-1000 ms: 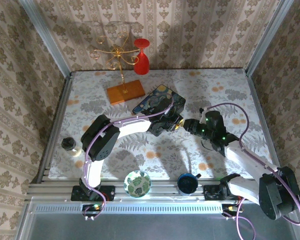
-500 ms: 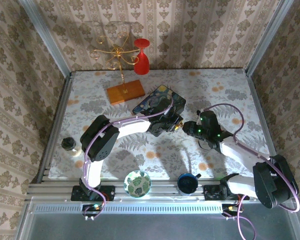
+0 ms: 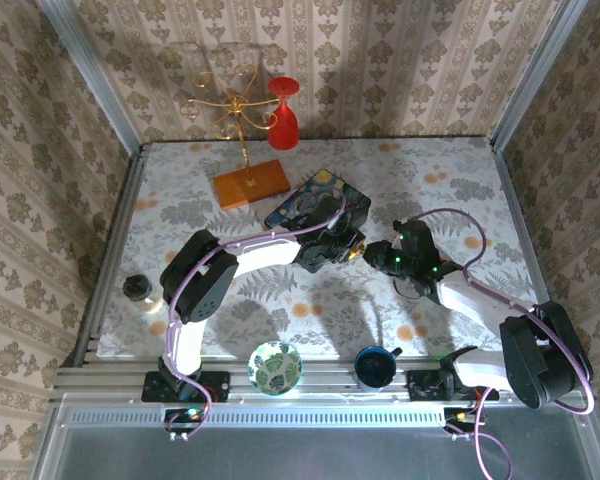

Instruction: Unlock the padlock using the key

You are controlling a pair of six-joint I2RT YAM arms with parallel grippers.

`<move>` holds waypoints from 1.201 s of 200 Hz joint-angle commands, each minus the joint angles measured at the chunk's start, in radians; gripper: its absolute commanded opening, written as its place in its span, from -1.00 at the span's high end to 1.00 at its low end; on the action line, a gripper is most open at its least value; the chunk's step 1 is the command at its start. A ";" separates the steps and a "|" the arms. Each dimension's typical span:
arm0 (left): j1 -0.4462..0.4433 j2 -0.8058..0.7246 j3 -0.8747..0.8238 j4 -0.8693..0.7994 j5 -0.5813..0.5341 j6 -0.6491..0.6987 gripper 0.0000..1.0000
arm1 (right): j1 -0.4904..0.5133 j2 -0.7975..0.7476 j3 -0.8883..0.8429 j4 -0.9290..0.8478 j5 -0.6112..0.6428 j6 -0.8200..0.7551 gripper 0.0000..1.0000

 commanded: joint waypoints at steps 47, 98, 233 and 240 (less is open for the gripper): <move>-0.008 -0.013 -0.019 0.005 0.084 -0.034 1.00 | 0.000 -0.055 0.024 -0.009 0.016 0.015 0.52; -0.008 -0.012 -0.017 0.005 0.082 -0.035 1.00 | 0.000 0.001 0.040 0.027 -0.046 0.016 0.61; -0.008 -0.018 -0.022 0.019 0.087 -0.024 1.00 | -0.061 0.078 0.003 0.146 -0.139 0.122 1.00; -0.008 -0.019 -0.023 0.018 0.087 -0.022 1.00 | -0.080 0.097 -0.008 0.183 -0.179 0.147 1.00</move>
